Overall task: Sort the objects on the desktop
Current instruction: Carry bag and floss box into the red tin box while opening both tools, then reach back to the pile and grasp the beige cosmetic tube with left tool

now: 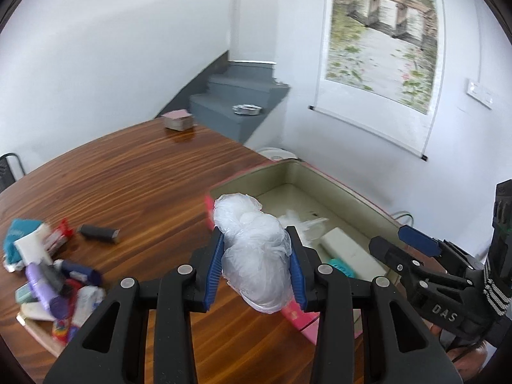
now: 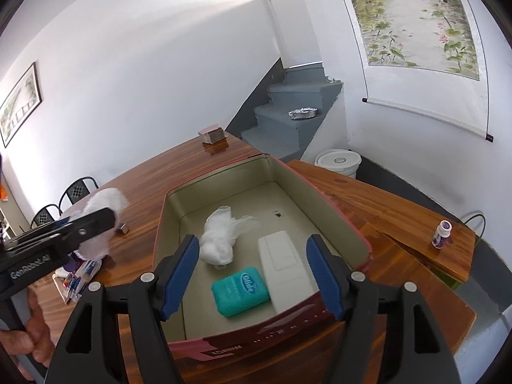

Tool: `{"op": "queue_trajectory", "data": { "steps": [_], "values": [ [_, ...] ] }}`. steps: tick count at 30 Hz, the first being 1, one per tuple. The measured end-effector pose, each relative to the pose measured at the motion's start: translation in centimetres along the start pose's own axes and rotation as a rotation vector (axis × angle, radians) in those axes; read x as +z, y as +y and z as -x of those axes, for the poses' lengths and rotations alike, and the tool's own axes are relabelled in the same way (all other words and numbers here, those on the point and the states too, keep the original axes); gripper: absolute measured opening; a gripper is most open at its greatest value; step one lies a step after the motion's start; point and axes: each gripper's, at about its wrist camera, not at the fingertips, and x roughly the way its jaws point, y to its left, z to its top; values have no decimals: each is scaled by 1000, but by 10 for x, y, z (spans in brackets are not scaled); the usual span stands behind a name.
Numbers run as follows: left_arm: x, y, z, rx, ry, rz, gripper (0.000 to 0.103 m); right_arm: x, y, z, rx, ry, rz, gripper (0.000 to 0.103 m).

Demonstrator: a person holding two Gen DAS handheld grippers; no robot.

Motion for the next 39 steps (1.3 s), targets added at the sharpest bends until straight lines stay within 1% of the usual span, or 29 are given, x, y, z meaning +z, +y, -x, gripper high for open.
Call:
{"op": "queue_trajectory", "data": {
  "steps": [4, 8, 11, 12, 14, 16, 20, 26, 31, 33, 39],
  "values": [
    [2, -9, -15, -46, 22, -8, 40, 3, -4, 4, -13, -23, -9, 76],
    [4, -20, -28, -106, 51, -16, 40, 2, -12, 3, -26, -24, -20, 76],
    [8, -27, -36, -128, 60, -27, 41, 2, -17, 2, -31, -21, -31, 76],
    [10, -30, -40, -138, 69, -28, 43, 2, -19, 2, -34, -21, -35, 76],
    [12, -32, -45, -157, 83, -20, 65, 2, -21, 3, -36, -22, -41, 76],
    [12, -31, -46, -164, 82, -8, 70, 1, -22, 3, -37, -20, -46, 76],
    [10, -22, -47, -154, 94, 17, 70, 0, -23, 2, -36, -15, -49, 76],
    [5, -1, -38, -95, 89, 62, 70, -1, -13, 3, -14, -15, -43, 76],
    [1, 13, -26, -47, 68, 77, 70, -2, 6, 3, 15, -9, -8, 77],
    [-1, 20, -20, -32, 60, 85, 70, -3, 15, 4, 25, -9, 5, 79],
    [-8, 47, -7, 16, 57, 117, 70, -6, 37, 1, 57, 1, 39, 79]
  ]
}}
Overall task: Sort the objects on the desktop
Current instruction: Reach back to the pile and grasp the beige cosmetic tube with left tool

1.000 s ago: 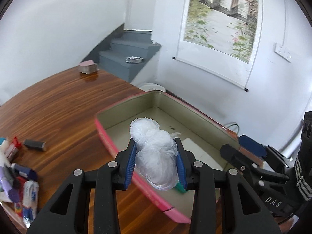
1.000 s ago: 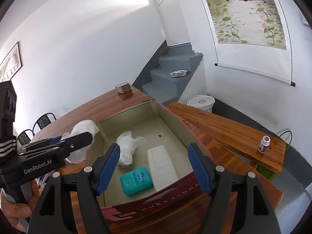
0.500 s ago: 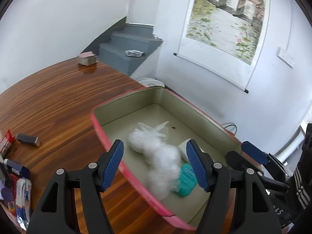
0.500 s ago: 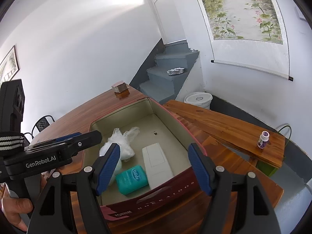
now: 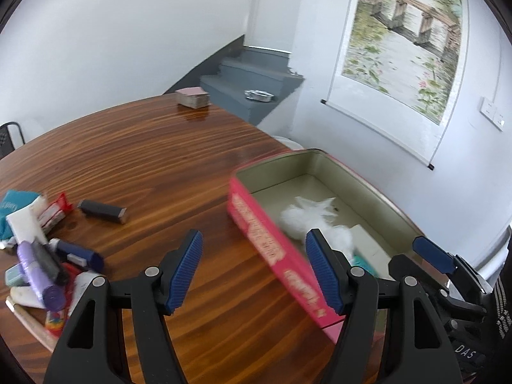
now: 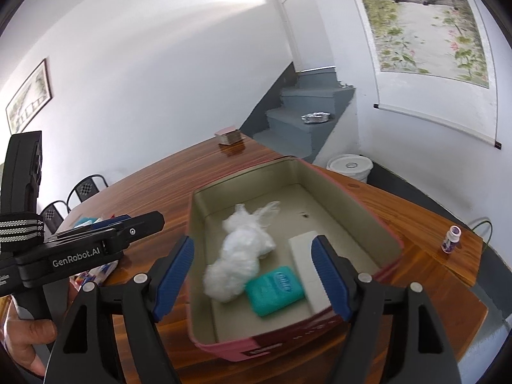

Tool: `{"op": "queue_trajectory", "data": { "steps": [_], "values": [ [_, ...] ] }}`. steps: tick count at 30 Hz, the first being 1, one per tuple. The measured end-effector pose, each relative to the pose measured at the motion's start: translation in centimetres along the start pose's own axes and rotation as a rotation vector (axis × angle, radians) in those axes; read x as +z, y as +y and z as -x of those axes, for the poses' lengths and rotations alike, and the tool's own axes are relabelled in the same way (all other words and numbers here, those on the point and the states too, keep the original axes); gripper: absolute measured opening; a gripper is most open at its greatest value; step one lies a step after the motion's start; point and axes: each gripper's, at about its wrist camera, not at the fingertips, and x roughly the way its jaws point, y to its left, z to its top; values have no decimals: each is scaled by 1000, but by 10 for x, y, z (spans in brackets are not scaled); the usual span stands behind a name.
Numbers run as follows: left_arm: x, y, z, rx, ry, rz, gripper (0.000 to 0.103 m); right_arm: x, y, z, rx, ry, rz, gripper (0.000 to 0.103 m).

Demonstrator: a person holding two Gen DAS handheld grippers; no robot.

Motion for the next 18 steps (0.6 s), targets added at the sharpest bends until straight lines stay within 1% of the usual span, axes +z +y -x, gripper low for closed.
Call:
{"op": "queue_trajectory", "data": {
  "steps": [5, 10, 14, 18],
  "values": [
    [-10, 30, 14, 57, -7, 38, 70, -3, 18, -4, 30, 15, 22, 79],
    [-21, 69, 32, 117, -18, 100, 70, -7, 44, -10, 70, 34, 62, 79],
    [-37, 102, 48, 171, -24, 167, 70, -10, 63, -15, 96, 48, 98, 80],
    [-56, 139, 59, 249, -24, 242, 70, -14, 78, -23, 116, 74, 113, 80]
  ]
}}
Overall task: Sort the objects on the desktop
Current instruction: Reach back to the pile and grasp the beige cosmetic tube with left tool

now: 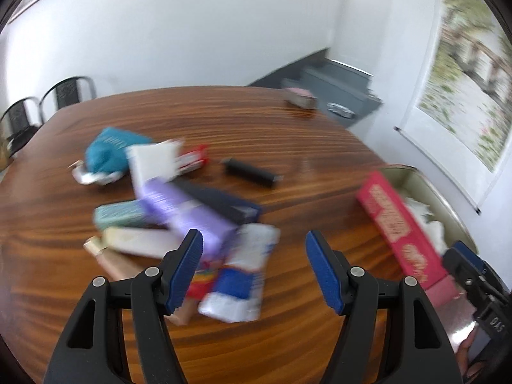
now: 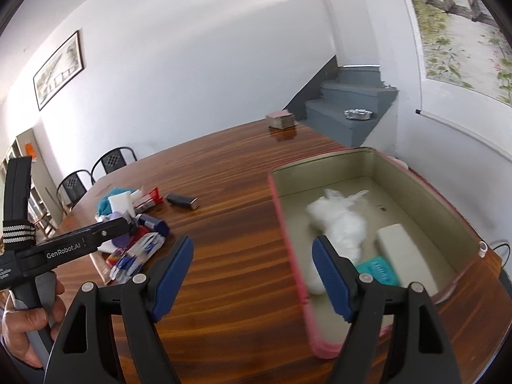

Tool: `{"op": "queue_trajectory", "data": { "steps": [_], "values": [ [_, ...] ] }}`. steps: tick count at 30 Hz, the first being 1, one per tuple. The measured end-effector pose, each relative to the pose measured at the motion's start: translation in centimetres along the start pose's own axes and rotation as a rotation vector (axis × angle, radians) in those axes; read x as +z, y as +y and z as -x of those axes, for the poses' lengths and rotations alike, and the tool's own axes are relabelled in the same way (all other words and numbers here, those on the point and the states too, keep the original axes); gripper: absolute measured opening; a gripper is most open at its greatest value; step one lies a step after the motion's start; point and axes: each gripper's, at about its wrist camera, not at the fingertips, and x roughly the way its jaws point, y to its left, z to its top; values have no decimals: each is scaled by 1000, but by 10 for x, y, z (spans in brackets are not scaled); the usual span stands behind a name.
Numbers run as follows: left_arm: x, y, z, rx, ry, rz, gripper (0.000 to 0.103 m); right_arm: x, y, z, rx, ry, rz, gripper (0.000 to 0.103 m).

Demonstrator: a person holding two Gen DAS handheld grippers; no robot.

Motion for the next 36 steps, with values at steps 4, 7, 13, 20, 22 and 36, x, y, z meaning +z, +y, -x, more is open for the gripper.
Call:
{"op": "queue_trajectory", "data": {
  "steps": [4, 7, 13, 20, 22, 36],
  "values": [
    [-9, 36, -4, 99, 21, 63, 70, -3, 16, -8, 27, 26, 18, 80],
    [-16, 60, -9, 139, 42, 119, 70, -6, 28, -12, 45, 37, 41, 81],
    [-18, 81, -23, 189, 80, 153, 70, -12, 50, -25, 88, 75, 67, 81],
    [-21, 92, -37, 220, 124, 160, 71, -18, 62, -36, 116, 110, 77, 81],
    [-21, 93, -38, 236, 129, 145, 71, -19, 62, -38, 119, 118, 77, 81],
    [-29, 120, -26, 254, 155, 74, 71, -22, 78, -47, 131, 153, 104, 81]
  ]
}}
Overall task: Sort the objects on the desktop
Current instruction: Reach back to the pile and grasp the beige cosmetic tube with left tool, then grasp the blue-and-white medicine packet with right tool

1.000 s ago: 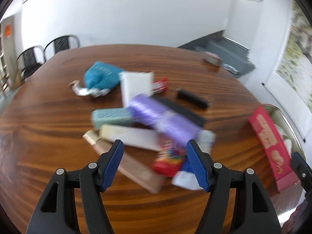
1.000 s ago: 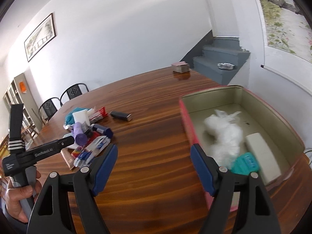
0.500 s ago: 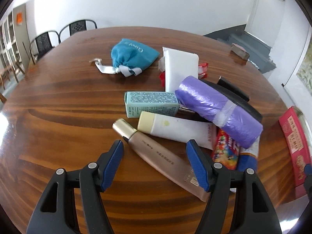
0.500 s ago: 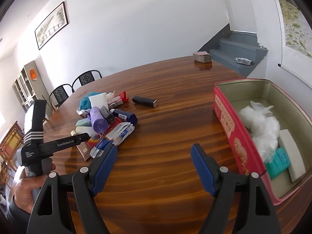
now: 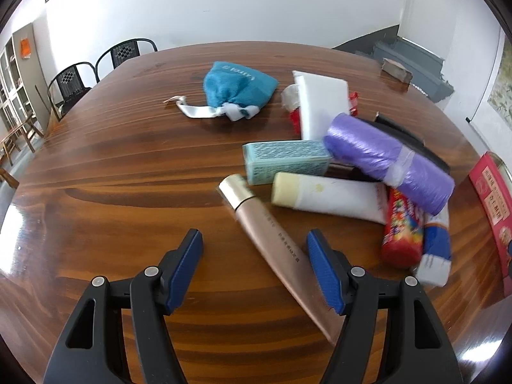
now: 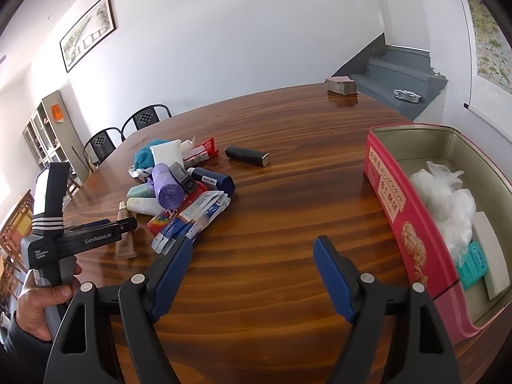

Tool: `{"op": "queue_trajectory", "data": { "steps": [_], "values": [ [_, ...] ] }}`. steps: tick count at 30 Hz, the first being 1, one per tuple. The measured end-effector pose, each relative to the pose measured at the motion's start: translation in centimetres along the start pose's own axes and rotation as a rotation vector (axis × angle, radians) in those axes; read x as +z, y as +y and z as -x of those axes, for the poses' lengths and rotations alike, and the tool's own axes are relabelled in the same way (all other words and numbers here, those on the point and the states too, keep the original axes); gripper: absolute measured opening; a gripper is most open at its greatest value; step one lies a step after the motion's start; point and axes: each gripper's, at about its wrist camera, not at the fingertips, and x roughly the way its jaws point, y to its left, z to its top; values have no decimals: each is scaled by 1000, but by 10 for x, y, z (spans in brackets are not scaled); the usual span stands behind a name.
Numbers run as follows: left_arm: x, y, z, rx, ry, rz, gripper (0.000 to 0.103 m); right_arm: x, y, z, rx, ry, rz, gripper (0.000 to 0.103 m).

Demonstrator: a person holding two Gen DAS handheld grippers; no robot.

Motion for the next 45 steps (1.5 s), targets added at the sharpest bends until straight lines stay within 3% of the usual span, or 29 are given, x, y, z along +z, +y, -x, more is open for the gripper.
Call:
{"op": "queue_trajectory", "data": {
  "steps": [6, 11, 12, 14, 16, 28, 36, 39, 41, 45],
  "values": [
    [2, 15, -2, 29, 4, 3, 71, 0, 17, -5, 11, 12, 39, 81],
    [7, 17, -5, 7, 2, -9, 68, 0, 26, -10, 15, 27, 50, 81],
    [8, 18, -5, -3, -4, -6, 62, 0, 27, -12, 20, 34, 47, 81],
    [9, 20, -3, -11, -15, -4, 27, 0, 28, -15, 32, 48, 38, 81],
    [8, 22, -2, -20, -17, 9, 26, 1, 30, -21, 44, 65, 30, 81],
    [4, 8, 31, -104, -109, -20, 24, 19, 62, -66, 42, 157, 80, 81],
    [0, 20, 15, -90, -46, 7, 25, 28, 67, -97, -38, 199, 99, 81],
    [0, 26, 11, -94, -34, 35, 38, 26, 64, -96, -77, 196, 123, 81],
    [0, 27, 8, -86, -26, 48, 52, 25, 59, -98, -101, 204, 123, 81],
    [0, 23, 3, -83, -18, 37, 52, 22, 45, -98, -126, 217, 98, 81]
  ]
}}
